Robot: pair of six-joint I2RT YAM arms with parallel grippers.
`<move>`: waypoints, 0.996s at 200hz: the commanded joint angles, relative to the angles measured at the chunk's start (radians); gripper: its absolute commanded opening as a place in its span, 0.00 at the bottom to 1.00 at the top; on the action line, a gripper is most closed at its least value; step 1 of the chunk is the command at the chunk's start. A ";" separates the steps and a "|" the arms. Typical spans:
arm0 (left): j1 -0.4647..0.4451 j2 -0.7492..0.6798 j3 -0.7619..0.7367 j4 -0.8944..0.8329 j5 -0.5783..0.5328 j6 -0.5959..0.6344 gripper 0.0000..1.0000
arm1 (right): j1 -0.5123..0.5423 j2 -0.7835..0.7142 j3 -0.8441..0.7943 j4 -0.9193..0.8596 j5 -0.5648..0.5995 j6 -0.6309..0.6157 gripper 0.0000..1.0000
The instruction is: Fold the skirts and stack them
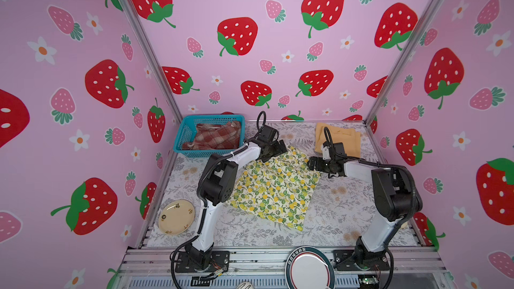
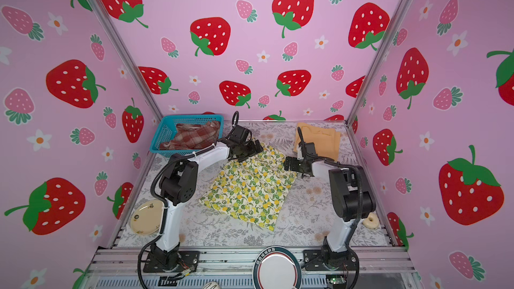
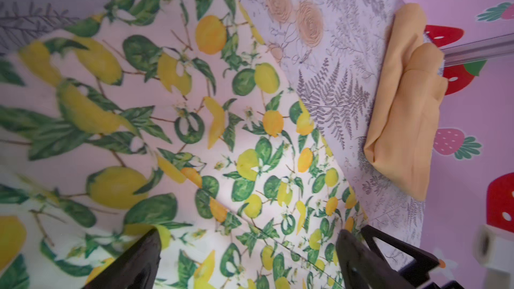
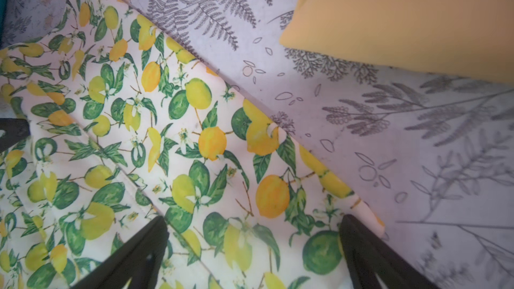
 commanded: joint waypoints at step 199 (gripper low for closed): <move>0.019 -0.423 -0.396 0.050 -0.030 0.052 0.99 | 0.116 -0.228 -0.053 -0.027 0.037 -0.076 1.00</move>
